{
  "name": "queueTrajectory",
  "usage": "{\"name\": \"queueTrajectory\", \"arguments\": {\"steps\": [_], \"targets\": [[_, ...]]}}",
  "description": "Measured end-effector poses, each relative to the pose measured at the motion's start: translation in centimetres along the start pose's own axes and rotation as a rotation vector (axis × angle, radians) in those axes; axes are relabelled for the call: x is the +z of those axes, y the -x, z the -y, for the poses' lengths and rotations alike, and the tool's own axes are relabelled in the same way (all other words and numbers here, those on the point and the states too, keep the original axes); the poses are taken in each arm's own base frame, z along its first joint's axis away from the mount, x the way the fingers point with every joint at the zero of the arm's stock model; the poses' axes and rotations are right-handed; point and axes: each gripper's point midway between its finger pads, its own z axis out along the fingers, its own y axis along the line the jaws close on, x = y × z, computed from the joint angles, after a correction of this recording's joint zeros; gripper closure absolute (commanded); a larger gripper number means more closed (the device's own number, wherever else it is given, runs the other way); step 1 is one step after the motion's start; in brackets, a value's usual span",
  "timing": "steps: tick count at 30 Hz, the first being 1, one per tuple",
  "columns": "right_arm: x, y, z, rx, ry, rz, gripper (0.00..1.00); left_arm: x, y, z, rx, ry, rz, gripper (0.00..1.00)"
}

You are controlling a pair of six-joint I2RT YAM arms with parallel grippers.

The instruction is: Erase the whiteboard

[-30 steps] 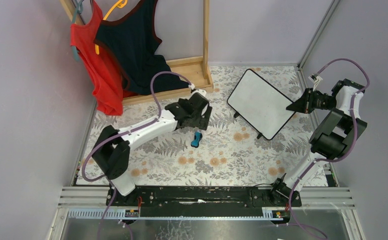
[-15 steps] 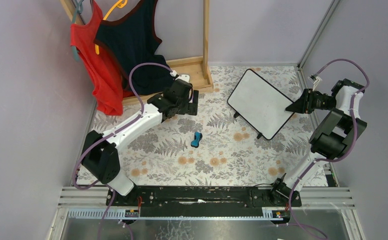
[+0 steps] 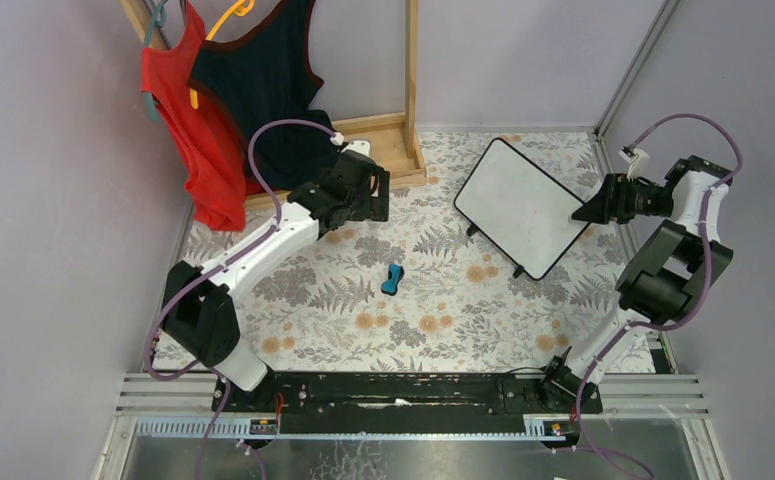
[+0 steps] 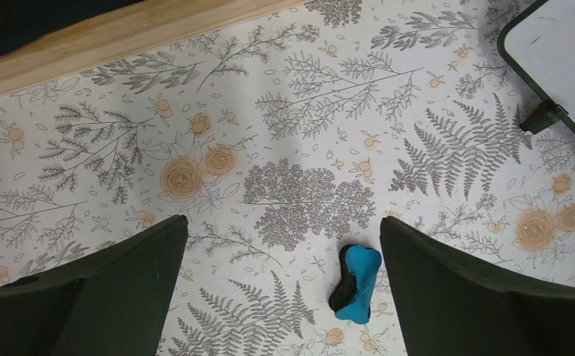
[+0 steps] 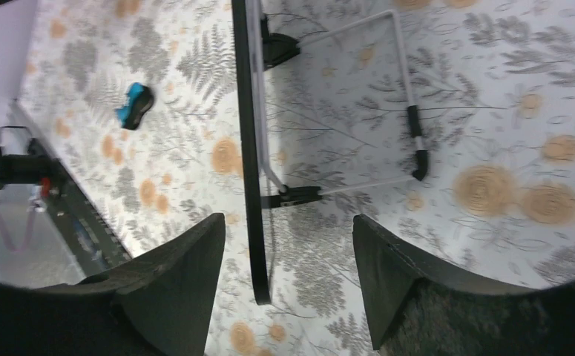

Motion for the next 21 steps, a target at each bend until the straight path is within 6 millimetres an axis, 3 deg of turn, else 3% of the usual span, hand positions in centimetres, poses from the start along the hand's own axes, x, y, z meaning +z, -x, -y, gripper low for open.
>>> {"name": "queueTrajectory", "arguments": {"steps": [4, 12, 21], "targets": [[-1.2, 1.5, 0.5, -0.024, -0.113, 0.013, 0.27, -0.1, 0.5, -0.7, -0.012, 0.015, 0.012, 0.0], [-5.4, 7.1, -0.3, -0.093, -0.358, 0.124, 0.27, -2.0, 2.6, -2.0, -0.044, 0.039, 0.089, 0.0], [-11.1, 11.3, -4.5, -0.183, -0.641, 0.329, 0.21, -2.9, 4.7, -5.6, -0.095, 0.154, 0.165, 0.0]]}}
